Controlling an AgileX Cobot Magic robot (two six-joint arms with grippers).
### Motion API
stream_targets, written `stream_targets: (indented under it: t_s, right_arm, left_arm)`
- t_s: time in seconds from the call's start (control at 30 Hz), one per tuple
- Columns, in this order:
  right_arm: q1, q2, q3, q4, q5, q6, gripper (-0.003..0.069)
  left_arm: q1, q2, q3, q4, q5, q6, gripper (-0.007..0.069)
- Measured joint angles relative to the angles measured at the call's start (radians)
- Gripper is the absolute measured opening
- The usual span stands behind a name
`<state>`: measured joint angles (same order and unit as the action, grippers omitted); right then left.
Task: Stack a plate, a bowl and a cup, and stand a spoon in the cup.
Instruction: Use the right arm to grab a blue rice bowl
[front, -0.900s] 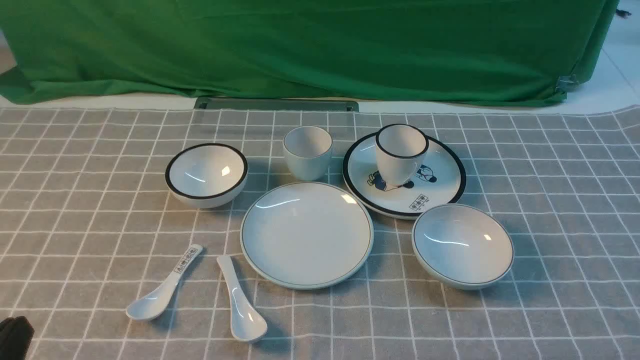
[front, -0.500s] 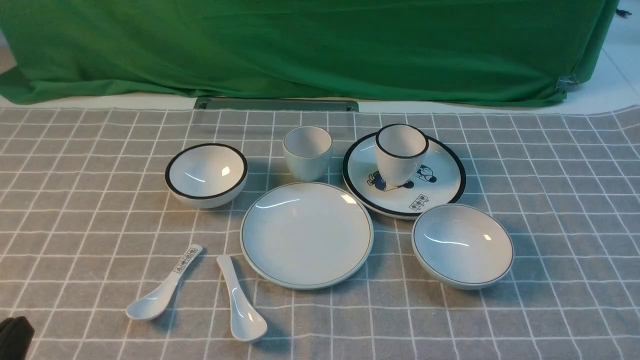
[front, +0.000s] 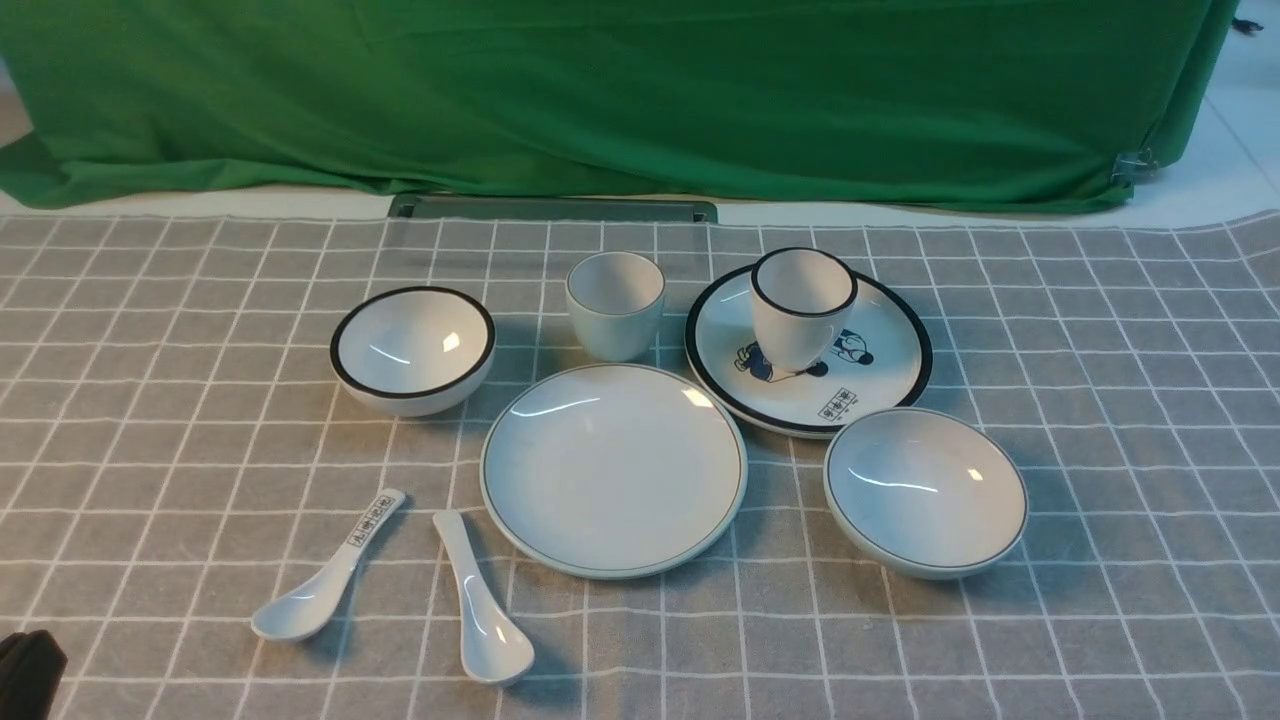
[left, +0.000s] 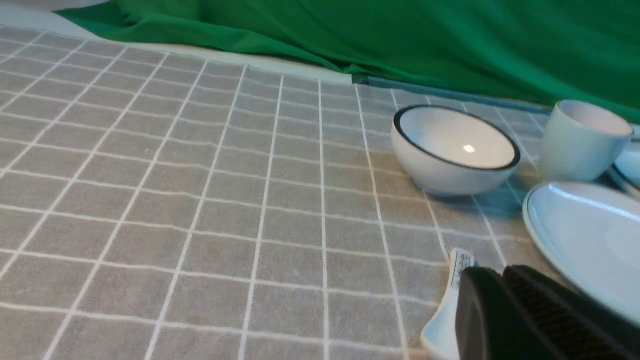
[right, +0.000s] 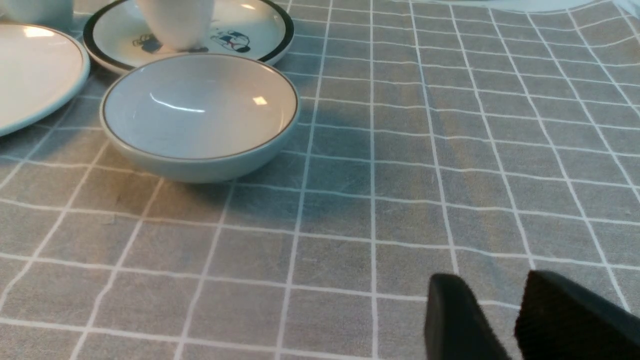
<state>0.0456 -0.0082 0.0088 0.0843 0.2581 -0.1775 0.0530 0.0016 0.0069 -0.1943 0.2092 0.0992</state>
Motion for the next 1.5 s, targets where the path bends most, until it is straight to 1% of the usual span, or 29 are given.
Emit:
stream_targets:
  t_s: [0.03,0.07,0.1,0.2,0.23,0.33,0.4,0.43,0.47,0.57,0.63,0.73,0.83,0.9,0.93,1.03,1.07,1.1,1.13,1.3,1.37,1.4,1.43,1.47,1.5]
  right_arm:
    - [0.000,0.000,0.000,0.000,-0.001,0.000,0.0242]
    - [0.000,0.000,0.000,0.000,-0.001,0.000,0.0242]
    - [0.000,0.000,0.000,0.000,-0.001,0.000,0.0242]
    - [0.000,0.000,0.000,0.000,-0.001,0.000,0.0242]
    - [0.000,0.000,0.000,0.000,-0.001,0.000,0.0242]
    - [0.000,0.000,0.000,0.000,-0.001,0.000,0.0242]
    - [0.000,0.000,0.000,0.000,-0.001,0.000,0.0242]
    - [0.000,0.000,0.000,0.000,-0.001,0.000,0.0242]
    - [0.000,0.000,0.000,0.000,-0.001,0.000,0.0242]
    - [0.000,0.000,0.000,0.000,-0.001,0.000,0.0242]
    - [0.000,0.000,0.000,0.000,-0.001,0.000,0.0242]
    - [0.000,0.000,0.000,0.000,-0.001,0.000,0.0242]
    - [0.000,0.000,0.000,0.000,-0.001,0.000,0.0242]
    - [0.000,0.000,0.000,0.000,-0.001,0.000,0.0242]
    - [0.000,0.000,0.000,0.000,-0.001,0.000,0.0242]
    - [0.000,0.000,0.000,0.000,-0.001,0.000,0.0242]
    - [0.000,0.000,0.000,0.000,-0.001,0.000,0.0242]
    - [0.000,0.000,0.000,0.000,-0.001,0.000,0.0242]
    - [0.000,0.000,0.000,-0.001,-0.001,0.000,0.0242]
    - [0.000,0.000,0.000,0.002,-0.031,0.009,0.0242]
    - [0.000,0.000,0.000,0.036,-0.087,0.078,0.0242]
    - [0.000,0.000,0.000,0.057,-0.125,0.136,0.0242]
    - [0.000,0.000,0.000,0.060,-0.133,0.148,0.0242]
    - [0.000,0.000,0.000,0.079,-0.190,0.241,0.0242]
    - [0.000,0.000,0.000,0.086,-0.229,0.307,0.0242]
  left_arm:
    - [0.000,0.000,0.000,-0.044,-0.024,-0.011,0.0017]
    - [0.000,0.000,0.000,-0.123,-0.053,-0.033,0.0017]
    - [0.000,0.000,0.000,-0.168,-0.078,-0.052,0.0017]
    - [0.000,0.000,0.000,-0.370,-0.162,-0.108,0.0017]
    - [0.000,0.000,0.000,-0.380,-0.171,-0.113,0.0017]
    - [0.000,0.000,0.000,-0.492,-0.238,-0.162,0.0017]
    - [0.000,-0.001,-0.011,-0.517,-0.230,-0.184,0.0017]
    - [0.001,-0.001,-0.035,-0.510,-0.194,-0.184,0.0017]
    - [0.001,0.002,-0.103,-0.475,-0.122,-0.157,0.0017]
    - [0.001,0.050,-0.243,-0.413,0.009,-0.055,0.0017]
    - [0.001,0.137,-0.362,-0.377,0.131,0.043,0.0017]
    - [0.001,0.308,-0.509,-0.357,0.304,0.179,0.0017]
    - [-0.029,0.461,-0.601,-0.339,0.384,0.259,0.0017]
    - [-0.102,0.562,-0.640,-0.320,0.379,0.279,0.0017]
    - [-0.111,0.570,-0.642,-0.318,0.375,0.283,0.0017]
    - [-0.266,0.698,-0.651,-0.292,0.311,0.292,0.0017]
    - [-0.305,0.720,-0.651,-0.286,0.296,0.294,0.0017]
    - [-0.312,0.725,-0.651,-0.286,0.288,0.295,0.0017]
    - [-0.376,0.772,-0.651,-0.275,0.257,0.295,0.0017]
    - [-0.426,0.813,-0.651,-0.268,0.241,0.296,0.0017]
    - [-0.431,0.818,-0.651,-0.259,0.239,0.305,0.0017]
    - [-0.431,0.818,-0.651,-0.251,0.239,0.309,0.0017]
    - [-0.431,0.818,-0.651,-0.249,0.239,0.310,0.0017]
    - [-0.431,0.818,-0.651,-0.233,0.239,0.312,0.0017]
    - [-0.431,0.818,-0.651,-0.221,0.239,0.313,0.0017]
